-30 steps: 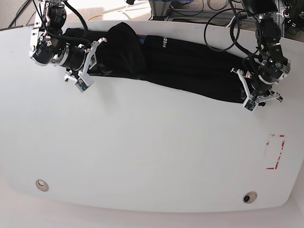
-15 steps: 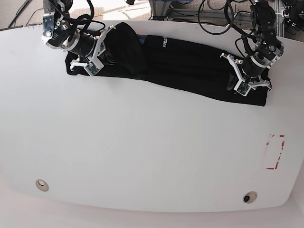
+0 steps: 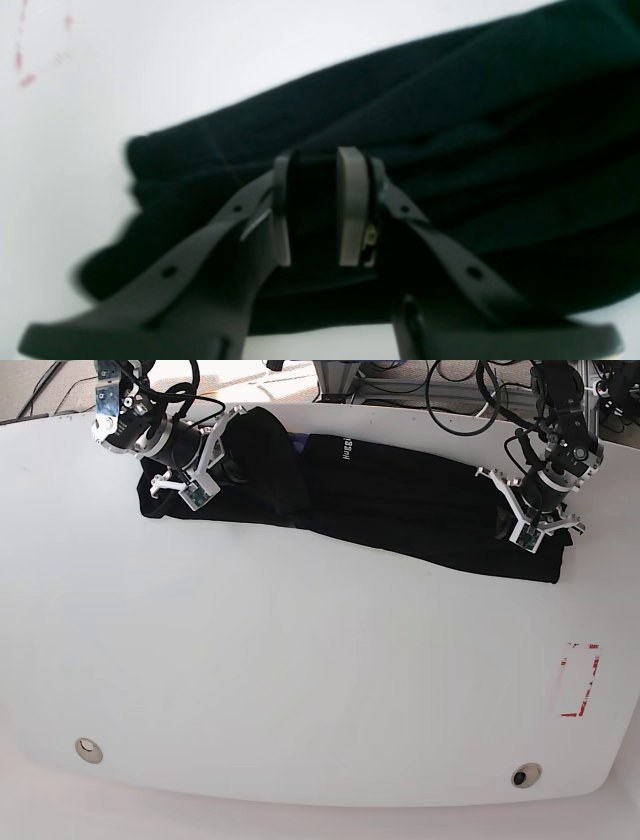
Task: Layout the t-shirt on the table in an organized manner, then fold the t-shirt properly
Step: 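Press the folded shirt flat with both grippers, pulling edges straight, then push the shirt end with the right gripper toward the left gripper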
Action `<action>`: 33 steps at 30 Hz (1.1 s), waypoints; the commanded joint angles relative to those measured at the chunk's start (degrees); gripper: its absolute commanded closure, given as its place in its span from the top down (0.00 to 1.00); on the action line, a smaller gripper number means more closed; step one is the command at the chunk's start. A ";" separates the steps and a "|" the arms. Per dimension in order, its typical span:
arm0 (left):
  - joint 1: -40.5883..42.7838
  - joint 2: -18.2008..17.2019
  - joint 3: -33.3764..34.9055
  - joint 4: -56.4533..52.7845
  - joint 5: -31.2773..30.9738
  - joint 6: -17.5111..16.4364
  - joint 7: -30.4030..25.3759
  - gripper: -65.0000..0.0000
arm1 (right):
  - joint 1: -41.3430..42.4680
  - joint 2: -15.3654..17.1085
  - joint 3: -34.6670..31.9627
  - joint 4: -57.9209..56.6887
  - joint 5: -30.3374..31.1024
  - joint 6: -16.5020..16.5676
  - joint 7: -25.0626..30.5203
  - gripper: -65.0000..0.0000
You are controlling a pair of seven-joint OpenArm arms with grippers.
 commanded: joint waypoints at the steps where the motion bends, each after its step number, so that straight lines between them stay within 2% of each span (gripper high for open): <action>1: -0.06 -0.54 -0.18 -1.27 -0.90 -0.03 -0.96 0.16 | 0.03 0.48 0.08 -3.00 -1.52 0.30 2.23 0.03; 7: -0.15 -0.54 -0.18 -3.21 -0.90 -0.03 -0.96 0.16 | 3.37 0.75 -0.01 -11.61 -3.63 0.30 5.83 0.03; 12: -0.23 -0.36 -0.09 -3.56 -0.81 -0.03 -0.96 0.16 | 8.38 2.95 -0.10 -18.56 -4.24 0.30 6.45 0.03; 22: -3.66 -0.36 0.18 -6.29 -0.81 -0.03 -0.96 0.16 | 16.82 4.97 -0.36 -26.82 -4.24 0.30 6.53 0.03; 29: -4.81 -0.36 0.26 -6.37 -0.81 -0.03 -0.87 0.16 | 18.31 6.02 -2.30 -22.78 -3.72 0.30 5.04 0.03; 33: -5.77 -0.54 0.18 -4.00 -0.81 -0.03 -0.69 0.16 | 18.49 6.02 -1.33 -14.69 -3.63 0.30 -0.23 0.03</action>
